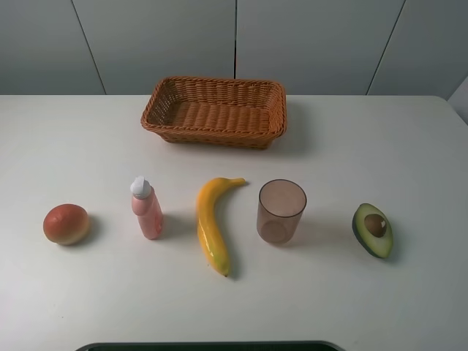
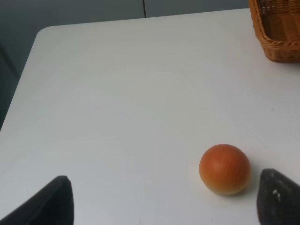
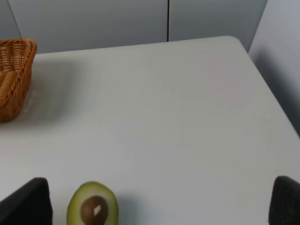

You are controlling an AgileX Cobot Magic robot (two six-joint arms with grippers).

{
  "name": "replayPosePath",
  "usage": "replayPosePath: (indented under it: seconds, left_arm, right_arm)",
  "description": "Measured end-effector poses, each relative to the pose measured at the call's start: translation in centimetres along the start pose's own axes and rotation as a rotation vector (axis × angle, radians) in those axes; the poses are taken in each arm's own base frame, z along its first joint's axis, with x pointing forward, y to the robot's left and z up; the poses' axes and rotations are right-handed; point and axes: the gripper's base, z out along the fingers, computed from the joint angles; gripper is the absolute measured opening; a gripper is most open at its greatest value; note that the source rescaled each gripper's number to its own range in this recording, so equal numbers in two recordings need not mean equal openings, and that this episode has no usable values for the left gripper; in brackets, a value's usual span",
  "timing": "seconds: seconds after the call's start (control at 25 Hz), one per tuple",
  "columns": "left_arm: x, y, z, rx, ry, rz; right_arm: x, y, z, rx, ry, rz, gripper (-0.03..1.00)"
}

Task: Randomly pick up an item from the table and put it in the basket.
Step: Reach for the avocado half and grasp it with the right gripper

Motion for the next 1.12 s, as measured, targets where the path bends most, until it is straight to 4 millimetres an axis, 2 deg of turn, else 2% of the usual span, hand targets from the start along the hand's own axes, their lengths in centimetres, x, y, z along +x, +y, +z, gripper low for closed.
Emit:
replayPosePath:
  seconds: [0.12, 0.32, 0.52, 0.64, 0.76, 0.88, 1.0, 1.12]
  left_arm:
    - [0.0, 0.0, 0.0, 0.0, 0.0, 0.0]
    - [0.0, 0.0, 0.0, 0.0, 0.0, 0.0]
    - [0.0, 0.0, 0.0, 0.0, 0.0, 0.0]
    - [0.0, 0.0, 0.0, 0.0, 0.0, 0.0]
    - [0.0, 0.0, 0.0, 0.0, 0.0, 0.0]
    - [0.0, 0.0, 0.0, 0.0, 0.0, 0.0]
    - [0.0, 0.0, 0.0, 0.0, 0.0, 0.0]
    - [0.0, 0.0, 0.0, 0.0, 0.0, 0.0]
  right_arm:
    - [-1.5, 0.0, -0.2, 0.0, 0.008, -0.034, 0.99]
    - [-6.1, 0.3, 2.1, -0.036, 0.149, -0.107, 0.99]
    - [-11.5, 0.8, 6.8, -0.103, 0.309, -0.154, 0.99]
    - [-13.4, 1.3, 10.7, -0.166, 0.404, -0.141, 0.99]
    - [-13.1, 1.6, 15.2, -0.203, 0.539, -0.112, 0.99]
    - [-11.2, 1.7, 19.4, -0.219, 0.702, -0.086, 0.99]
    - [-8.6, 1.8, 22.0, -0.222, 0.811, -0.064, 0.99]
    - [-6.2, 2.0, 23.4, -0.223, 0.854, -0.04, 0.99]
